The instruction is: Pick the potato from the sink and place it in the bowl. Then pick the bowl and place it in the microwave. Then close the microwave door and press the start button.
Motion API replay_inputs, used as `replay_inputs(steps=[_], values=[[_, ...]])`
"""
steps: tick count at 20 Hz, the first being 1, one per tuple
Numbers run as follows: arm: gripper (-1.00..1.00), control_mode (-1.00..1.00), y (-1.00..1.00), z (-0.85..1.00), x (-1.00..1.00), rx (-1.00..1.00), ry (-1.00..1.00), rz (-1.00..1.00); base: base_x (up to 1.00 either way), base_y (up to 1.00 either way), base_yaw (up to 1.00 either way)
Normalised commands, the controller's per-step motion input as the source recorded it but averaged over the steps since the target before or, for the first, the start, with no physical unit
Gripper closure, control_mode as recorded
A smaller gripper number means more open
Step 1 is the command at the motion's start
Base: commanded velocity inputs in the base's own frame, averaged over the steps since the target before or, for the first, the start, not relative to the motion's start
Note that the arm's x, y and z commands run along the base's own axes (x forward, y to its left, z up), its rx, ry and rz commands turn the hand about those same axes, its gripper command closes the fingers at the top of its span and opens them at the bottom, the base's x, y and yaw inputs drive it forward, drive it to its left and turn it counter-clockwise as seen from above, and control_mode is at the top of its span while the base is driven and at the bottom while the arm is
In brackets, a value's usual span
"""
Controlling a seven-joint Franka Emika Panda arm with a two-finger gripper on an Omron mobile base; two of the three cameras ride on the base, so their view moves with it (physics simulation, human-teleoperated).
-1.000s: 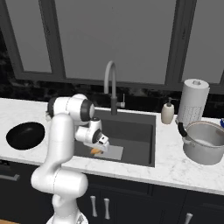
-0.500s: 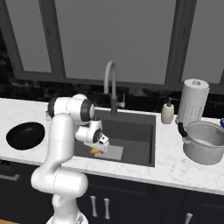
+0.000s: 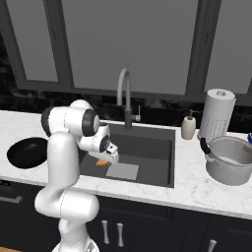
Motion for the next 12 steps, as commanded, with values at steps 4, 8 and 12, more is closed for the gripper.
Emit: replay_inputs(steps=[4, 8, 12], values=[[1.00, -1.00, 0.22, 1.00, -0.44, 0.00, 0.00, 0.00, 0.00, 0.00, 0.00], [1.00, -1.00, 0.01, 1.00, -0.59, 0.05, 0.00, 0.00, 0.00, 0.00, 0.00], [1.00, -1.00, 0.20, 1.00, -0.95, 0.09, -0.02, 0.00, 0.00, 0.00, 0.00]])
